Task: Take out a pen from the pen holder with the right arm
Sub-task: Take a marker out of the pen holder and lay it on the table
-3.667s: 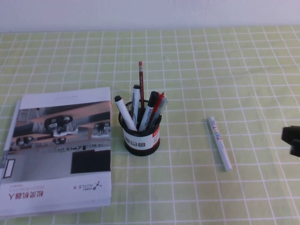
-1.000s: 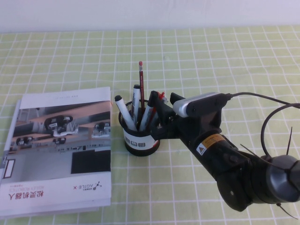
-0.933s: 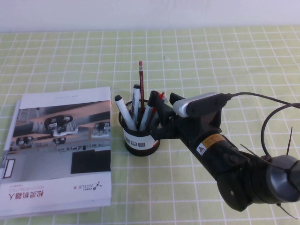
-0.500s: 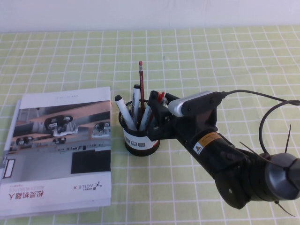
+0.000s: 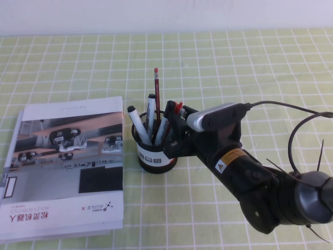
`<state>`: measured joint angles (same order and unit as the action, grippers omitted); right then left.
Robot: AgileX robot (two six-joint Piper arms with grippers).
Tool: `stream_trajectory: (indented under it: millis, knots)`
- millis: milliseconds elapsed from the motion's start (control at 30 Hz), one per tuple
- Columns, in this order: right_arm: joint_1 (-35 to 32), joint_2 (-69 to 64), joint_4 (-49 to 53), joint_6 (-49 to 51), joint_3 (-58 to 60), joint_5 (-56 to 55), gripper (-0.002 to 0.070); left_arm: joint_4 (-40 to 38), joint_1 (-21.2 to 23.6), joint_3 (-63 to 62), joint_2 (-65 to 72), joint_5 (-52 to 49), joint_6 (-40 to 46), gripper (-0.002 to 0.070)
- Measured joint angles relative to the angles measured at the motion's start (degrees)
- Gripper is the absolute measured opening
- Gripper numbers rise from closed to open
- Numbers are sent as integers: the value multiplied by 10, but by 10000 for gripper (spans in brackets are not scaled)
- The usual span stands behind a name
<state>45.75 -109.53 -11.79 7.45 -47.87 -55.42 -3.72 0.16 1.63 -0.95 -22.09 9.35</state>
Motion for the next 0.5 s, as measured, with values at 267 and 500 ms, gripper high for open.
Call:
stream_trajectory:
  millis: [267,500]
  knots:
    - [0,0,9,0,3,-3,214,0,0,0,0,0,0,-5]
    - [0,0,11,0,3,-7,159,0,0,0,0,0,0,-5]
